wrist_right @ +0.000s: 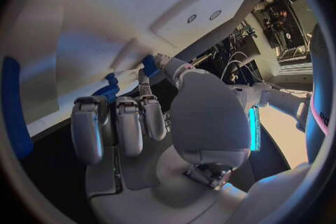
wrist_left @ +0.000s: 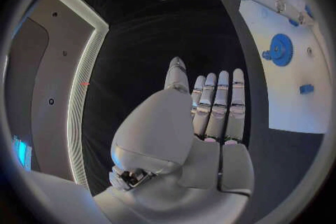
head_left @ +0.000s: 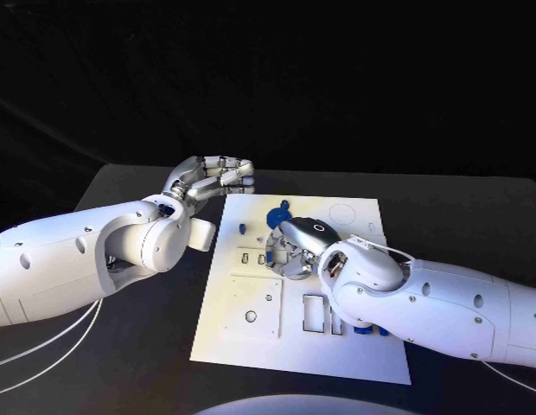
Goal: Assemble the parts on the task board
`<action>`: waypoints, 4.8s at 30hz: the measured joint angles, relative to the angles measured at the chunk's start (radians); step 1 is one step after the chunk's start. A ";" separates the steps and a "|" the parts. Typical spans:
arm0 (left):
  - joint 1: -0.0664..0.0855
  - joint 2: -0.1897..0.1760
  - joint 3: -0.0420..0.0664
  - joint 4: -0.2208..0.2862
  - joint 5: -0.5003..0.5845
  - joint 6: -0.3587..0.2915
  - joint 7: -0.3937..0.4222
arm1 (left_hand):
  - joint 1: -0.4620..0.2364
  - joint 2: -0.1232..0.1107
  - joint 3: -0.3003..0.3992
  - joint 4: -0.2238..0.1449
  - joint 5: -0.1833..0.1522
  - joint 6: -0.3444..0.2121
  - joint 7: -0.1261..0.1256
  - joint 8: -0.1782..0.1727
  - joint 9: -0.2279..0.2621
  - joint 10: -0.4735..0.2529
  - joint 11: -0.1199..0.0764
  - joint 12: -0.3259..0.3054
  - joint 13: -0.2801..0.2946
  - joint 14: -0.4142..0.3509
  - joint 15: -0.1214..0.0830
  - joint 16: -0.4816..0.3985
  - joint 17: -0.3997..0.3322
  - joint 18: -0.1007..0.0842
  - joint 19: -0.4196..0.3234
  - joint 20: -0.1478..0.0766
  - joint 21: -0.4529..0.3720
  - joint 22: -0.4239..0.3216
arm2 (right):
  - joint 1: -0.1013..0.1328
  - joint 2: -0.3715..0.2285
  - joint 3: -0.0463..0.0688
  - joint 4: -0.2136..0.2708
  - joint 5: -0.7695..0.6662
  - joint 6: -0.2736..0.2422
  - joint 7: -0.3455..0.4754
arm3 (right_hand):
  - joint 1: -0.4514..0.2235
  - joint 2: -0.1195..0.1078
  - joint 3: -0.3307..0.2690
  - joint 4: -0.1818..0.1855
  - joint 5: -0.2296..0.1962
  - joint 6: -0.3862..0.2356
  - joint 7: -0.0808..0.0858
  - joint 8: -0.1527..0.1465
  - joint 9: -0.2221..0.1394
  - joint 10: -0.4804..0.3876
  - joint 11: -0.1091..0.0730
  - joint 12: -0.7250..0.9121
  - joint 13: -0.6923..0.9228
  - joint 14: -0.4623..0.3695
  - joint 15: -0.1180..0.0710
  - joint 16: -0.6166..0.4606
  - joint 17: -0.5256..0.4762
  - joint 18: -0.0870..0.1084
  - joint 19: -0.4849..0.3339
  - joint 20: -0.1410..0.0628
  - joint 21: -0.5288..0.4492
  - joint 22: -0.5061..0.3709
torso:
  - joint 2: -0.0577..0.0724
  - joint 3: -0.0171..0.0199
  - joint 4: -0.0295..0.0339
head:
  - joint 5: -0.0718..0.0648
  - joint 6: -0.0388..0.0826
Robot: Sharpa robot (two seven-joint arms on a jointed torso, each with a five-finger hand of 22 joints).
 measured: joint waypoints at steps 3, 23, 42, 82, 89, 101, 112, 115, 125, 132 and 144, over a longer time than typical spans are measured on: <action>0.000 0.000 0.000 0.000 0.000 0.000 0.000 | 0.000 0.000 0.000 0.000 0.000 0.000 0.000 0.000 0.000 0.000 0.000 0.000 0.000 0.000 0.000 0.000 0.000 0.000 0.000 0.000 0.000 0.000 | -0.001 0.000 -0.001 -0.001 0.000 0.001 -0.001 | -0.005 -0.005 -0.004 -0.001 -0.004 -0.005 0.005 -0.006 -0.002 0.000 0.000 -0.004 0.000 0.000 0.000 0.000 0.000 0.000 0.000 0.000 -0.004 0.000 | 0.000 0.0000 0.0000 | 0.000 0.000; 0.000 -0.001 0.000 0.000 0.000 0.000 -0.002 | 0.000 0.000 -0.004 -0.004 0.000 0.000 0.000 0.000 0.002 -0.004 0.004 0.000 0.000 0.000 0.000 -0.004 0.001 0.000 0.000 0.000 -0.004 0.000 | -0.001 -0.001 -0.001 -0.002 -0.001 -0.002 -0.002 | -0.037 -0.018 -0.193 0.094 -0.132 -0.048 0.016 -0.027 -0.012 -0.009 0.016 -0.024 0.001 0.000 0.007 0.000 0.000 0.000 0.000 0.011 -0.014 0.000 | 0.000 0.0007 -0.0007 | -0.001 0.000; 0.000 0.000 0.000 -0.035 -0.099 0.019 -0.120 | -0.111 0.047 -0.065 0.056 -0.004 0.041 -0.027 0.034 0.048 0.179 -0.056 0.067 0.047 0.240 -0.082 0.157 0.146 0.012 0.173 -0.063 0.090 0.039 | 0.068 -0.153 0.010 0.136 0.104 -0.114 0.086 | 0.061 0.014 -0.221 0.137 -0.099 -0.096 0.028 -0.048 -0.025 -0.043 0.032 -0.064 0.000 -0.002 0.020 0.000 0.000 0.000 -0.005 0.027 -0.087 -0.001 | -0.010 0.0000 -0.0037 | -0.004 0.004; 0.107 0.224 -0.051 -0.155 -0.892 0.564 -0.982 | -0.316 0.097 -0.065 0.071 0.010 0.085 -0.143 0.243 0.484 0.339 -0.196 0.968 0.976 0.561 -0.225 1.402 1.065 -0.132 0.620 -0.216 1.274 1.234 | 0.215 -0.404 0.013 0.103 0.738 -0.055 0.243 | 0.075 0.008 -0.201 0.144 -0.014 -0.096 0.028 -0.039 -0.019 -0.059 0.034 -0.081 0.000 -0.002 0.020 0.000 0.000 0.000 -0.016 0.031 -0.113 0.000 | -0.065 0.0107 -0.0225 | 0.016 -0.036; 0.109 0.252 -0.064 -0.184 -0.891 0.608 -1.012 | -0.328 0.096 -0.065 0.071 0.007 0.078 -0.143 0.237 0.489 0.339 -0.196 0.968 0.979 0.561 -0.225 1.402 1.065 -0.132 0.620 -0.216 1.279 1.234 | 0.215 -0.404 0.013 0.096 0.735 -0.049 0.235 | 0.075 0.008 -0.201 0.144 -0.014 -0.096 0.028 -0.039 -0.019 -0.059 0.034 -0.081 0.000 -0.002 0.020 0.000 0.000 0.000 -0.016 0.031 -0.115 0.000 | -0.063 0.0089 -0.0221 | 0.016 -0.040; 0.110 0.278 -0.074 -0.206 -0.890 0.646 -1.032 | -0.332 0.100 -0.065 0.071 0.016 0.078 -0.143 0.237 0.494 0.335 -0.193 0.968 0.981 0.561 -0.225 1.402 1.064 -0.132 0.624 -0.212 1.283 1.234 | 0.215 -0.404 0.012 0.088 0.730 -0.046 0.227 | 0.074 0.008 -0.198 0.146 -0.010 -0.096 0.028 -0.039 -0.019 -0.066 0.034 -0.086 0.000 -0.002 0.020 0.000 0.000 0.016 -0.020 0.034 -0.120 0.000 | -0.062 0.0082 -0.0227 | 0.016 -0.048; 0.110 0.286 -0.075 -0.211 -0.887 0.659 -1.038 | -0.322 0.106 -0.065 0.071 0.056 0.078 -0.143 0.237 0.506 0.331 -0.193 0.967 0.987 0.561 -0.225 1.402 1.064 -0.132 0.624 -0.213 1.283 1.234 | 0.214 -0.400 0.012 0.080 0.728 -0.042 0.221 | 0.074 0.008 -0.198 0.146 -0.010 -0.096 0.028 -0.039 -0.018 -0.074 0.034 -0.095 0.000 -0.002 0.020 -0.004 -0.001 0.016 -0.027 0.033 -0.133 0.000 | -0.062 0.0086 -0.0221 | 0.016 -0.054; 0.110 0.287 -0.075 -0.212 -0.885 0.662 -1.039 | -0.309 0.104 -0.065 0.071 0.078 0.078 -0.143 0.237 0.513 0.328 -0.193 0.967 0.988 0.561 -0.225 1.402 1.064 -0.132 0.624 -0.213 1.286 1.234 | 0.214 -0.399 0.012 0.078 0.728 -0.041 0.219 | 0.074 0.008 -0.198 0.146 -0.010 -0.096 0.028 -0.039 -0.018 -0.074 0.034 -0.095 0.000 -0.002 0.020 -0.004 -0.001 0.016 -0.031 0.031 -0.137 0.000 | -0.062 0.0086 -0.0221 | 0.017 -0.055; 0.110 0.296 -0.076 -0.222 -0.879 0.673 -1.040 | -0.296 0.106 -0.065 0.071 0.109 0.078 -0.143 0.237 0.518 0.328 -0.193 0.967 0.990 0.561 -0.225 1.402 1.064 -0.132 0.624 -0.213 1.286 1.234 | 0.211 -0.393 0.012 0.073 0.727 -0.035 0.216 | 0.074 0.008 -0.195 0.149 -0.006 -0.096 0.028 -0.039 -0.018 -0.074 0.034 -0.095 0.000 -0.002 0.020 -0.004 -0.001 0.016 -0.031 0.031 -0.142 -0.001 | -0.062 0.0095 -0.0221 | 0.018 -0.059; 0.110 0.302 -0.078 -0.229 -0.874 0.678 -1.041 | -0.296 0.106 -0.065 0.071 0.109 0.078 -0.143 0.237 0.519 0.328 -0.193 0.972 0.994 0.561 -0.225 1.402 1.064 -0.132 0.624 -0.213 1.291 1.234 | 0.210 -0.393 0.012 0.071 0.727 -0.034 0.215 | 0.074 0.008 -0.195 0.149 -0.006 -0.096 0.028 -0.039 -0.017 -0.073 0.034 -0.095 0.000 -0.002 0.020 -0.004 0.000 0.016 -0.031 0.031 -0.143 -0.001 | -0.061 0.0094 -0.0227 | 0.019 -0.063; 0.110 0.305 -0.079 -0.232 -0.861 0.686 -1.041 | -0.197 0.138 -0.065 0.071 0.112 0.078 -0.150 0.237 0.533 0.329 -0.200 0.982 1.006 0.557 -0.229 1.402 1.064 -0.132 0.624 -0.213 1.295 1.234 | 0.210 -0.390 0.011 0.065 0.726 -0.032 0.215 | 0.074 0.008 -0.195 0.149 -0.006 -0.096 0.028 -0.035 -0.017 -0.073 0.034 -0.095 0.001 -0.002 0.020 -0.004 0.000 0.016 -0.031 0.031 -0.143 0.000 | -0.062 0.0091 -0.0220 | 0.016 -0.066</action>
